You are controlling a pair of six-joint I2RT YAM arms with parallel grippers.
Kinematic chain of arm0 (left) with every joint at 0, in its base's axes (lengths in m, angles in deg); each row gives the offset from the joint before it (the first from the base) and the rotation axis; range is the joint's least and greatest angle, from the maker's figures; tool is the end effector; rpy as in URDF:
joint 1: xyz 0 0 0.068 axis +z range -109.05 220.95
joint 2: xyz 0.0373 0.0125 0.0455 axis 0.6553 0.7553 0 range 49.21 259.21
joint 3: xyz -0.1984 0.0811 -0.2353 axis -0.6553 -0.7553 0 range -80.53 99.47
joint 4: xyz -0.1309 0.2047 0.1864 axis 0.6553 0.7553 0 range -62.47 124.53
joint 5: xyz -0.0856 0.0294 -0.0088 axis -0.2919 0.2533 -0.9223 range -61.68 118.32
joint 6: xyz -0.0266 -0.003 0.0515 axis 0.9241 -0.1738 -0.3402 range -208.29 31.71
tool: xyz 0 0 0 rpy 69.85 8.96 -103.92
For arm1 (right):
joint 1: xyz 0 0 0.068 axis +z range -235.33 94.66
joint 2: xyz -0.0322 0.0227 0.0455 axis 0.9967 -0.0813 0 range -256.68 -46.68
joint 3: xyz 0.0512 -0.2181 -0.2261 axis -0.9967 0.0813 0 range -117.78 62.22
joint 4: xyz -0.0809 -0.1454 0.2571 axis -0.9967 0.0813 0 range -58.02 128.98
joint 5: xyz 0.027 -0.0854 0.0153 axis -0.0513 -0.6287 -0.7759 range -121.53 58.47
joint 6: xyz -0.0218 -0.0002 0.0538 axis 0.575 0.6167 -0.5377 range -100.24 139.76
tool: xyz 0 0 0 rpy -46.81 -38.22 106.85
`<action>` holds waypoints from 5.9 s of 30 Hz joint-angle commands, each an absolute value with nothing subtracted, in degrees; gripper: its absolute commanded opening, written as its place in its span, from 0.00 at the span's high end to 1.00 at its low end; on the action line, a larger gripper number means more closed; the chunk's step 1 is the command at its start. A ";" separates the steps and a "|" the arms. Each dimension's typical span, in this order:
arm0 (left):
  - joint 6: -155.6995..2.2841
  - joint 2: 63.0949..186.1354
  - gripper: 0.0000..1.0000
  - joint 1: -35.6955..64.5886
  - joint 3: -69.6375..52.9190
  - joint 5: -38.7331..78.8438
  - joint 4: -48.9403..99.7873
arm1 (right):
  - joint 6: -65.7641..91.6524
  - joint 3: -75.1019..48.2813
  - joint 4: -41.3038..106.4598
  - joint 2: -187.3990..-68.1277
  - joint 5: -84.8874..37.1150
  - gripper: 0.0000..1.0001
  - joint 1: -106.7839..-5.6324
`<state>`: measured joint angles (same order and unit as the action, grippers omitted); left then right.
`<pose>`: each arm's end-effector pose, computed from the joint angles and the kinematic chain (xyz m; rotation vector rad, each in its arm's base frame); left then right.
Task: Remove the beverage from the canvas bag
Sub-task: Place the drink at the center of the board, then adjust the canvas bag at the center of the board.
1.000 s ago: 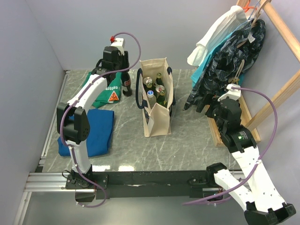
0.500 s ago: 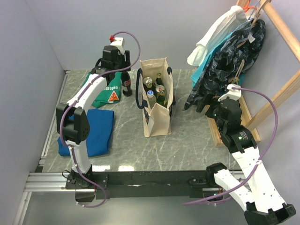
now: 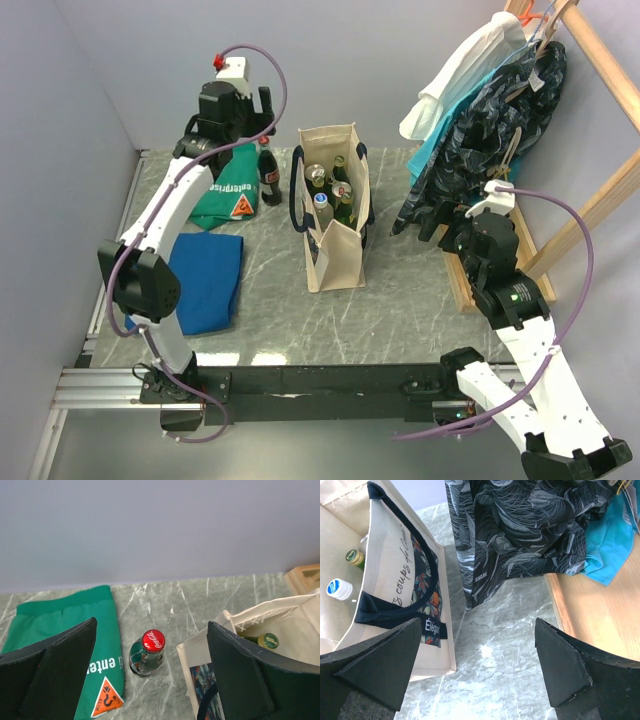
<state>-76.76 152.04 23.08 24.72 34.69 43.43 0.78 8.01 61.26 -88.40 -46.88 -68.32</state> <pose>0.4684 -0.1460 0.4620 0.0206 1.8125 -0.2647 0.1654 0.0392 0.4092 0.2166 1.8445 0.1874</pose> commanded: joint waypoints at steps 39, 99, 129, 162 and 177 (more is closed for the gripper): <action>-78.44 151.67 0.04 8.95 45.13 26.12 59.42 | -2.65 6.59 61.15 -90.18 -48.40 0.00 -67.93; -76.77 136.31 0.04 -4.32 13.69 35.34 59.43 | -0.28 -3.96 57.12 -110.75 -30.55 0.00 -55.54; -77.83 140.96 0.04 -4.32 15.89 31.39 58.46 | 5.69 7.47 61.42 -106.36 -16.94 0.63 -54.75; -81.17 152.83 0.04 -4.32 30.04 32.45 62.07 | 5.61 -0.09 63.01 -105.13 -33.63 0.24 -54.84; -82.22 154.94 0.04 -1.94 27.84 29.99 59.26 | 4.99 -2.38 57.82 -97.75 -41.37 0.12 -54.84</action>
